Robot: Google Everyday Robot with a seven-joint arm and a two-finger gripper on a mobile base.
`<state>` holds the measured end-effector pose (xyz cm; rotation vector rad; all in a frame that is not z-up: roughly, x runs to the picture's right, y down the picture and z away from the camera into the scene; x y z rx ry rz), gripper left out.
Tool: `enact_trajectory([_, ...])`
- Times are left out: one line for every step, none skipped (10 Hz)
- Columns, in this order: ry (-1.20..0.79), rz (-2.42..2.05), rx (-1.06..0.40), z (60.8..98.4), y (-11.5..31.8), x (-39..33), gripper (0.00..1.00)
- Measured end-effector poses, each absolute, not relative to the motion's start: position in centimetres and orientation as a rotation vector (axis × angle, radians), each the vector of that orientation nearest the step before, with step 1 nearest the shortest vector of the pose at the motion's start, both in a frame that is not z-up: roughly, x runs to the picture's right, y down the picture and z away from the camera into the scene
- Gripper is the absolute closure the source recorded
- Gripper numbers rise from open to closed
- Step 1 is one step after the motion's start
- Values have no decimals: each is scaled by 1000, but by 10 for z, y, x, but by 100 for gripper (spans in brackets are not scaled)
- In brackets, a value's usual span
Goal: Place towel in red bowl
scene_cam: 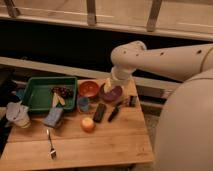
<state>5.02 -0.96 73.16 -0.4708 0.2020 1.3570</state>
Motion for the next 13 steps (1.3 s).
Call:
enact_trajectory([179, 1318, -478, 732, -14, 19, 31])
enact_trajectory([152, 1280, -494, 731, -17, -12, 31])
enact_trajectory([136, 1246, -503, 729, -18, -34, 31])
enact_trajectory([120, 1214, -508, 726, -18, -54, 31])
enact_trajectory([119, 1207, -506, 726, -18, -56, 31])
enact_trajectory([121, 1210, -504, 725, -19, -53, 31])
enact_trajectory([120, 1205, -501, 726, -19, -54, 31])
enact_trajectory([118, 1204, -502, 726, -19, -56, 31])
enact_trajectory([120, 1206, -502, 726, -19, -54, 31])
enact_trajectory([119, 1209, -502, 726, -19, -54, 31])
enact_trajectory([107, 1203, -502, 724, -20, -58, 31])
enact_trajectory([86, 1186, -501, 721, -25, -65, 31])
enact_trajectory([70, 1167, -497, 720, -29, -71, 31])
